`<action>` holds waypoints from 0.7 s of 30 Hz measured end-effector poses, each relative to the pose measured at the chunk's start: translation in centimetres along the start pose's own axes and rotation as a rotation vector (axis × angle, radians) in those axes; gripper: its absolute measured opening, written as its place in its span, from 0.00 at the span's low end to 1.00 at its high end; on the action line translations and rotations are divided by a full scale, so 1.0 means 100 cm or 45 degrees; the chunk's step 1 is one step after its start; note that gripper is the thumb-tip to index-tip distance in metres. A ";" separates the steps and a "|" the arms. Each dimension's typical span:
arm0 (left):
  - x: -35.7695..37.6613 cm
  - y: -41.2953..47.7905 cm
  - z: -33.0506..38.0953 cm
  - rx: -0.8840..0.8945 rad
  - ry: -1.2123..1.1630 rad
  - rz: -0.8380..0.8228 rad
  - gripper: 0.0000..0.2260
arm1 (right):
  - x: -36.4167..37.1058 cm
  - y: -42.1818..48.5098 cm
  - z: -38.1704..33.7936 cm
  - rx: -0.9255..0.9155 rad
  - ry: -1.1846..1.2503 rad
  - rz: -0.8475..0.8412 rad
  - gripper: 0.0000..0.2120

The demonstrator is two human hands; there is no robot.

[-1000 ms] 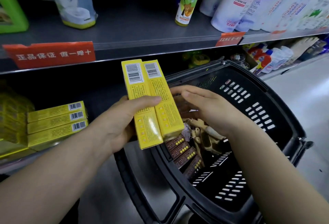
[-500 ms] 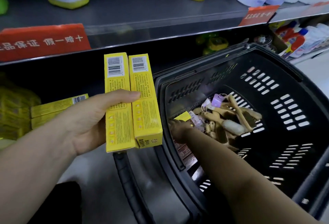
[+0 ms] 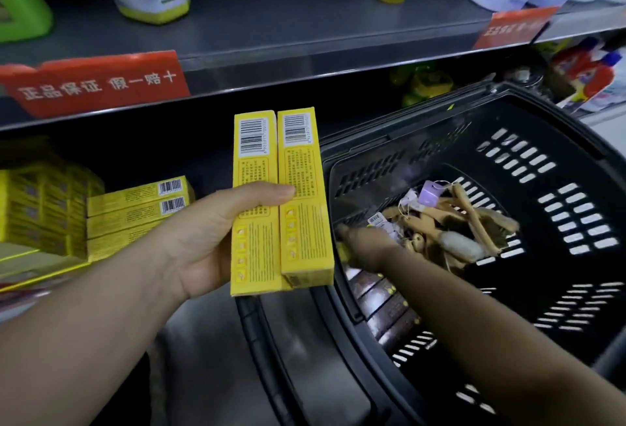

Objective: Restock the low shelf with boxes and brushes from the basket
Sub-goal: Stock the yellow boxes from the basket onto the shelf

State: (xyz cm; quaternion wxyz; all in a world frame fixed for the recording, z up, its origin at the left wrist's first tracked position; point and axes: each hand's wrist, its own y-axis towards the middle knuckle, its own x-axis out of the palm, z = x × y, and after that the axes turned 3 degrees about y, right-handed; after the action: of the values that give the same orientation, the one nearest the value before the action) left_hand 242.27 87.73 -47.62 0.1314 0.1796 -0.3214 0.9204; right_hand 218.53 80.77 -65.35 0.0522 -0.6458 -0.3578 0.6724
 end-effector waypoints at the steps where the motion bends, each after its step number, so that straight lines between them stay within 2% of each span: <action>1: -0.002 0.001 -0.001 0.002 -0.002 0.002 0.13 | -0.021 -0.011 0.004 0.066 0.150 0.084 0.26; 5: -0.001 -0.003 -0.004 0.035 -0.069 0.072 0.08 | -0.107 -0.077 0.011 0.159 0.723 0.486 0.20; 8: -0.006 -0.013 -0.003 0.047 -0.109 0.144 0.12 | -0.149 -0.130 -0.007 0.113 1.194 0.789 0.15; 10: -0.014 -0.026 -0.003 0.046 -0.134 0.168 0.16 | -0.165 -0.152 -0.030 0.069 1.494 0.881 0.16; 12: -0.025 -0.042 -0.005 0.060 -0.130 0.196 0.15 | -0.173 -0.160 -0.055 0.045 1.664 0.910 0.14; 15: -0.041 -0.067 -0.009 0.081 -0.125 0.185 0.13 | -0.181 -0.157 -0.097 0.051 1.898 0.833 0.16; 18: -0.052 -0.087 -0.013 0.089 -0.111 0.165 0.11 | -0.182 -0.143 -0.142 0.061 2.154 0.577 0.18; 21: -0.069 -0.104 -0.014 0.079 -0.109 0.147 0.09 | -0.168 -0.128 -0.190 0.142 2.195 0.308 0.23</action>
State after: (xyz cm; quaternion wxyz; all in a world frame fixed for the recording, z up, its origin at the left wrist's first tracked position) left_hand 251.84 95.62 -45.85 0.0584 0.2040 -0.3079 0.9275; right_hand 233.44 89.15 -42.59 0.2645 -0.9597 -0.0891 -0.0332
